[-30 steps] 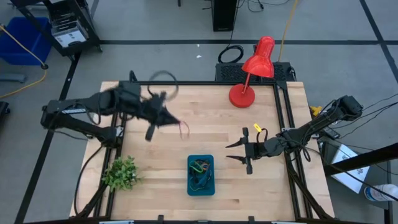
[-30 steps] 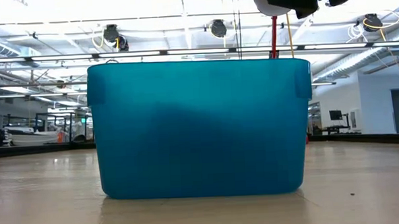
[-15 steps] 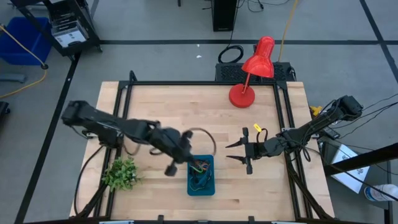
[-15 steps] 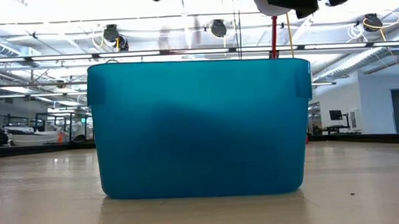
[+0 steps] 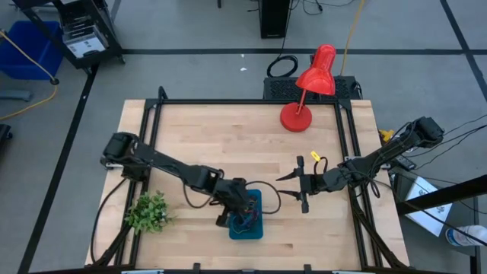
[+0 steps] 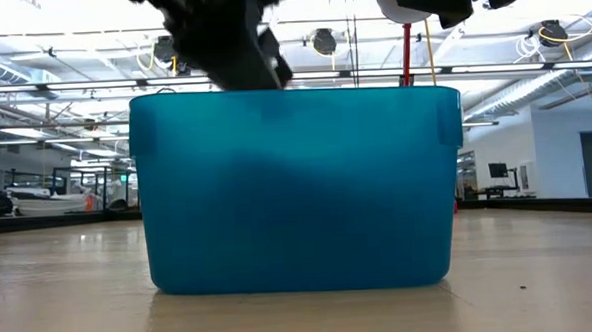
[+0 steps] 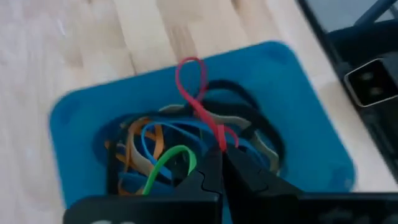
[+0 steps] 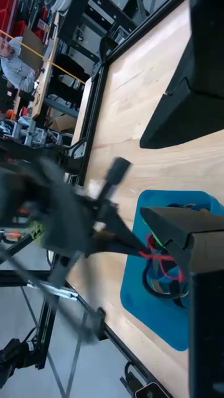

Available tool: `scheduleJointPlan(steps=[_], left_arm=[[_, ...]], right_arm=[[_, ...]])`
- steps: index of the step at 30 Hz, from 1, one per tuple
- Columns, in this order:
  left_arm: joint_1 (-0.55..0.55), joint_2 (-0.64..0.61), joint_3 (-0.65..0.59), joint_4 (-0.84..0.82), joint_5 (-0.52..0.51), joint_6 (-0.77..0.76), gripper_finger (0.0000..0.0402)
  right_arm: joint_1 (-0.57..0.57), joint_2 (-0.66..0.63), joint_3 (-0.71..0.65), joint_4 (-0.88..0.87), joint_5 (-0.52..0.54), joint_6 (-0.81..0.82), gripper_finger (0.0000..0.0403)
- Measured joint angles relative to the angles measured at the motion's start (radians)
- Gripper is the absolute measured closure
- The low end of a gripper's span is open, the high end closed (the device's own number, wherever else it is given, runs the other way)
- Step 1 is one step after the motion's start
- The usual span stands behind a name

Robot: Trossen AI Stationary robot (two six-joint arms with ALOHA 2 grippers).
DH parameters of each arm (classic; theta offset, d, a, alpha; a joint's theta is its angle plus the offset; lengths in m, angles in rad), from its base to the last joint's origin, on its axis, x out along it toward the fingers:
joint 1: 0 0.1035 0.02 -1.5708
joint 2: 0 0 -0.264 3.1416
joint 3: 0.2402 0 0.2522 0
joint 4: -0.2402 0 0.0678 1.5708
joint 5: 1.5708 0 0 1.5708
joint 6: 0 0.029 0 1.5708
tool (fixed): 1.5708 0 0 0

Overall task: Pick and place rubber bands into bin
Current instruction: Put the red rubber band into the blue bin

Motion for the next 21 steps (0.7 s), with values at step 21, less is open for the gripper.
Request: scheduleJointPlan(steps=[21], left_arm=[[0.003, 0.080, 0.000, -0.003, 0.000, -0.073, 0.0388]], right_arm=[[0.000, 0.000, 0.000, -0.004, 0.000, 0.001, 0.0248]])
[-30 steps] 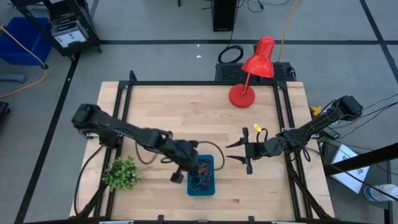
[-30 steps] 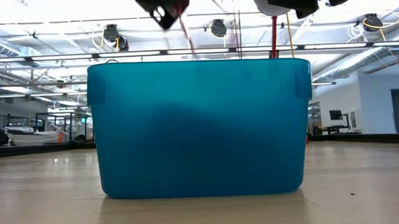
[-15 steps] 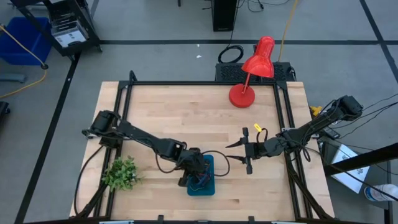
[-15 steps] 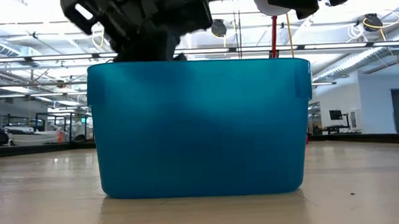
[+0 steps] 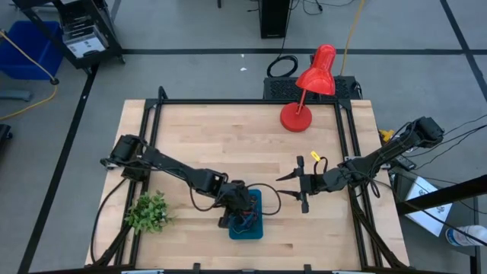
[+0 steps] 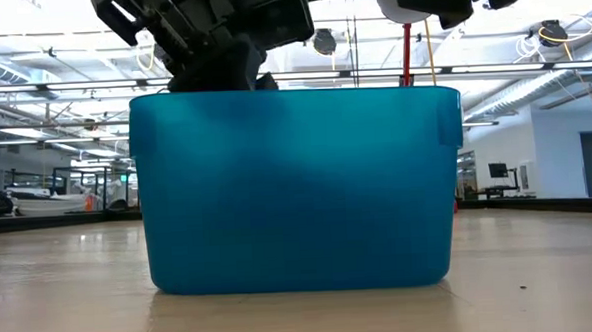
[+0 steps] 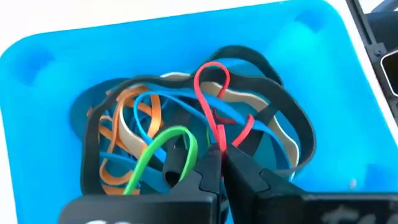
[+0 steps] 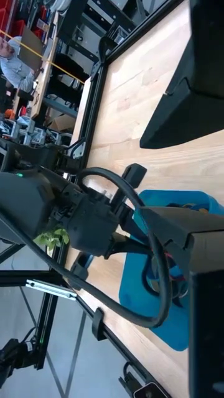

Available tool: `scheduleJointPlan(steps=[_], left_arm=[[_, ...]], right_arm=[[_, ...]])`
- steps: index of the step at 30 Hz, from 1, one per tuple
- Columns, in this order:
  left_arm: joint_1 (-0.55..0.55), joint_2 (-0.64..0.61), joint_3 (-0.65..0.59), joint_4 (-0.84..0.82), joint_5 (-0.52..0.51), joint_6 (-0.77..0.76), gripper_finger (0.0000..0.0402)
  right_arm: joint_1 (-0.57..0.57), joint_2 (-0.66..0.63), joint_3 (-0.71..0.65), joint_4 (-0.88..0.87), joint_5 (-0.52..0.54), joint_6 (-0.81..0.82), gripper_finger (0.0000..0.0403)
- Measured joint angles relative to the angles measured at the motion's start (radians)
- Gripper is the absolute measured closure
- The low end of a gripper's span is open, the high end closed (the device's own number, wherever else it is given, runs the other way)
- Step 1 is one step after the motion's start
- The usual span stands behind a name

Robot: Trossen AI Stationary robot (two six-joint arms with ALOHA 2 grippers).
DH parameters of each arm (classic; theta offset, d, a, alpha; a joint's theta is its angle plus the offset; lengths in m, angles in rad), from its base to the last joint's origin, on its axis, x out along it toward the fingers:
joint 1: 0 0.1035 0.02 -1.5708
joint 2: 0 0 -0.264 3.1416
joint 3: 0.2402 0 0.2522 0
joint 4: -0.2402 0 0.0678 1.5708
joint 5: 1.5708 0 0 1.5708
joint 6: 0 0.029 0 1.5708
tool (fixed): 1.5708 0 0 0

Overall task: Pick and place rubber bands into bin
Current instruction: Put the red rubber band into the blue bin, then return to Home Position

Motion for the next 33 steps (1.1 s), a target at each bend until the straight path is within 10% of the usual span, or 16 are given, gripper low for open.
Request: scheduleJointPlan(steps=[16, 33], left_arm=[[0.011, -0.091, -0.001, -0.054, 0.000, 0.003, 0.0225], [0.180, -0.744, 0.001, -0.267, -0.161, 0.052, 0.0190]], right_arm=[[0.000, 0.000, 0.000, -0.003, 0.000, 0.000, 0.0248], [0.000, 0.000, 0.000, 0.027, 0.001, -0.269, 0.0248]])
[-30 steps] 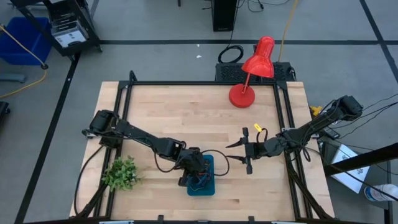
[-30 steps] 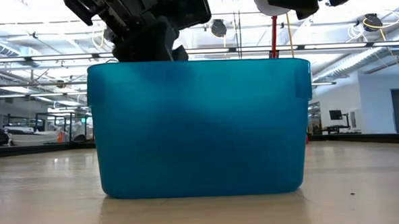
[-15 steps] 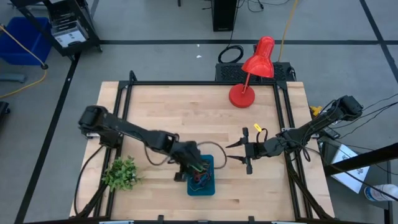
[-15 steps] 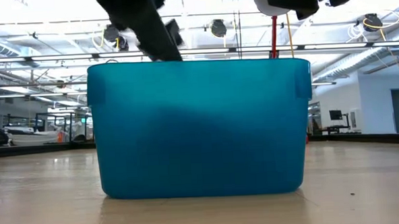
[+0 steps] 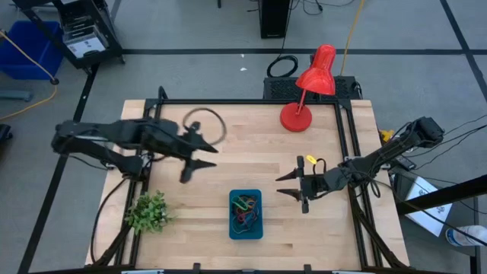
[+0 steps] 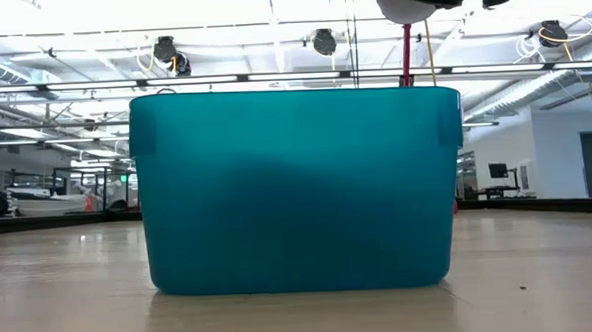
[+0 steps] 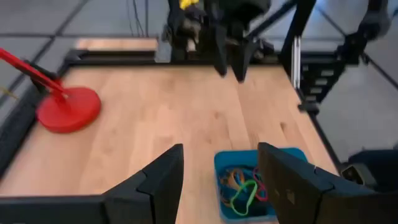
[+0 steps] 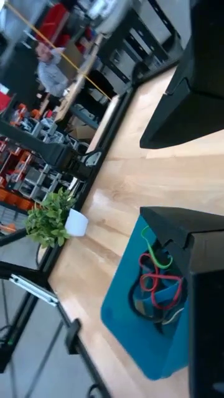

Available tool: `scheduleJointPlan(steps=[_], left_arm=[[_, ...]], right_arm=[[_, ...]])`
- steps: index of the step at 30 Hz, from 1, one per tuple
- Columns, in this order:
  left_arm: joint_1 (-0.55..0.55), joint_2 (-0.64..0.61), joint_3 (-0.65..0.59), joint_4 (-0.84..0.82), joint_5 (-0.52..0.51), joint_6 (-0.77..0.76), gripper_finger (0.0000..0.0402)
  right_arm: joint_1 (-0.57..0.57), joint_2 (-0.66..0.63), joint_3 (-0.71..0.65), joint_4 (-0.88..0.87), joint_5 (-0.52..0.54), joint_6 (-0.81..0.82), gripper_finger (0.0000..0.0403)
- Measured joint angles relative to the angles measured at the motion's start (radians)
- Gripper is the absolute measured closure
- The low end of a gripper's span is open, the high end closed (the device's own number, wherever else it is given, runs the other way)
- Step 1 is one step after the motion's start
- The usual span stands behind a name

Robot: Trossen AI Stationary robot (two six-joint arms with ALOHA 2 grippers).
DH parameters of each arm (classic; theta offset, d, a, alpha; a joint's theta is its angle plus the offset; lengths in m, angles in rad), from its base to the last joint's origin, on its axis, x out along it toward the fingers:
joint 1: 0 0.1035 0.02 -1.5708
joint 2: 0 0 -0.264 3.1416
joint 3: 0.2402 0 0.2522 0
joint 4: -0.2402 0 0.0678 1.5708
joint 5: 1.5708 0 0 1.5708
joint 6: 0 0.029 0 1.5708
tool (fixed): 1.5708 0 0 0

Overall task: Pick and place rubber bands into bin
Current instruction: Return to Home Position

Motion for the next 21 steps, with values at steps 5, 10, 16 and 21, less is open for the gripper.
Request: scheduleJointPlan(steps=[5, 10, 16, 21], left_arm=[[0.002, -0.111, -0.001, -0.053, -0.024, 0.032, 0.0190], [0.002, -0.167, -0.001, -0.110, -0.034, 0.072, 0.0190], [0.002, -0.206, -0.001, -0.184, -0.056, 0.061, 0.0190], [0.002, -0.262, -0.021, -0.185, -0.059, 0.060, 0.0190]], right_arm=[[-0.012, -0.011, 0.000, -0.007, 0.002, 0.139, 0.0248], [-0.032, -0.091, 0.000, -0.090, 0.001, 0.234, 0.0248], [-0.035, -0.240, 0.000, -0.285, 0.000, 0.148, 0.0248], [-0.035, -0.311, 0.000, -0.377, -0.002, 0.211, 0.0248]])
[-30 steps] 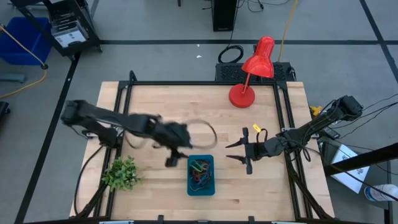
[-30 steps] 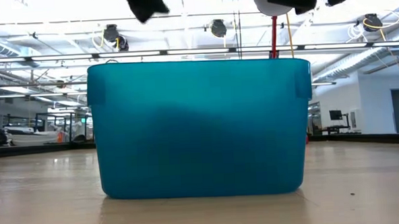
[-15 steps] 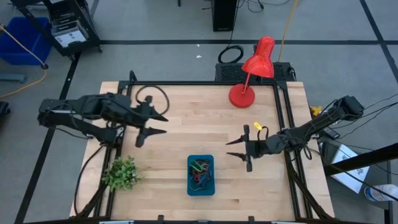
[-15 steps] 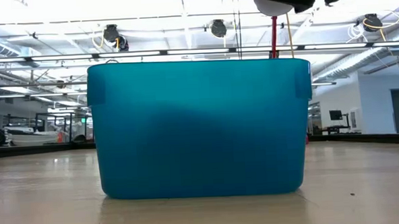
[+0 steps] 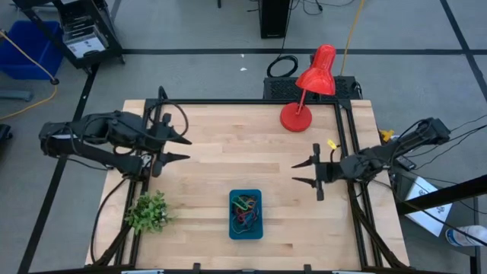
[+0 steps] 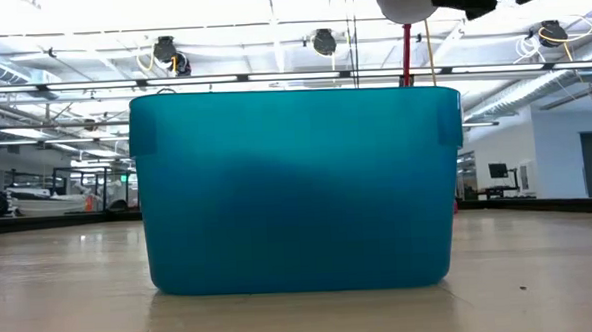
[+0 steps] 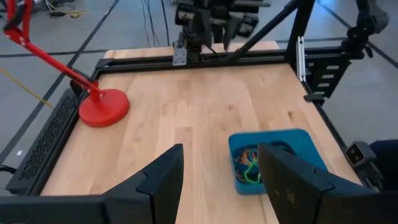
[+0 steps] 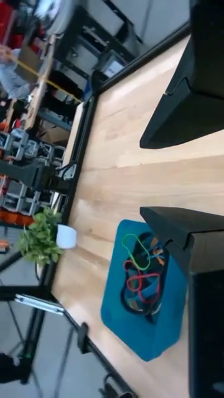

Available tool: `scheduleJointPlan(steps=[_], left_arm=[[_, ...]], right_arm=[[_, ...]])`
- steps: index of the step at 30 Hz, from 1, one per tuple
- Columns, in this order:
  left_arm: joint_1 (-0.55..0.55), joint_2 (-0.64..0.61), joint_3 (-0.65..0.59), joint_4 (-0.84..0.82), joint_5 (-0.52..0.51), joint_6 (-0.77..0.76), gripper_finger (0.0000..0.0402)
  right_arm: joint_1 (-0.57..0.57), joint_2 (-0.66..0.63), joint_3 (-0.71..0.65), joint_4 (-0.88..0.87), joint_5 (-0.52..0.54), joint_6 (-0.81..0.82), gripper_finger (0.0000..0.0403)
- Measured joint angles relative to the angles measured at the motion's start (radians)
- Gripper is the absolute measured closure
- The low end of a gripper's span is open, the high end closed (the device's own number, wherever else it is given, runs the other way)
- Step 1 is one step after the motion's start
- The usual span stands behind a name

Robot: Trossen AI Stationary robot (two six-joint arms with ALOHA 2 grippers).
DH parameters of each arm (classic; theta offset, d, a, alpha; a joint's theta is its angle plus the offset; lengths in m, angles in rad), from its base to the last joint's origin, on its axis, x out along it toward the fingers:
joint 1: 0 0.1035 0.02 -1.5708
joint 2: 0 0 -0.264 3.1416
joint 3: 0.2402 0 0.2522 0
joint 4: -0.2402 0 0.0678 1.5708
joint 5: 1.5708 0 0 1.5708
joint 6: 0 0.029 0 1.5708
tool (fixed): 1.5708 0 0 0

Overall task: Pick and place rubber bands into bin
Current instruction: Return to Home Position

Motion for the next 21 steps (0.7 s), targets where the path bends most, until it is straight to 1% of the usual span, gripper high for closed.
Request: scheduleJointPlan(steps=[5, 7, 9, 13, 19, 21], left_arm=[[0.022, -0.097, -0.080, 0.044, 0.000, 0.013, 0.0190], [0.035, -0.144, -0.123, 0.091, 0.003, 0.011, 0.0190], [0.047, -0.190, -0.170, 0.111, 0.009, 0.008, 0.0190], [0.060, -0.281, -0.277, 0.154, 0.010, -0.011, 0.0190], [0.064, -0.401, -0.446, 0.233, 0.010, -0.045, 0.0190], [0.064, -0.438, -0.487, 0.227, 0.010, -0.050, 0.0190]], right_arm=[[-0.028, -0.096, 0.000, -0.094, -0.011, 0.084, 0.0248], [-0.029, -0.136, -0.001, -0.135, -0.044, 0.105, 0.0248], [-0.029, -0.170, -0.009, -0.130, -0.069, 0.115, 0.0248], [-0.029, -0.249, -0.082, -0.089, -0.081, 0.103, 0.0248], [-0.029, -0.394, -0.257, 0.016, -0.080, 0.103, 0.0248], [-0.029, -0.445, -0.289, 0.022, -0.080, 0.102, 0.0248]])
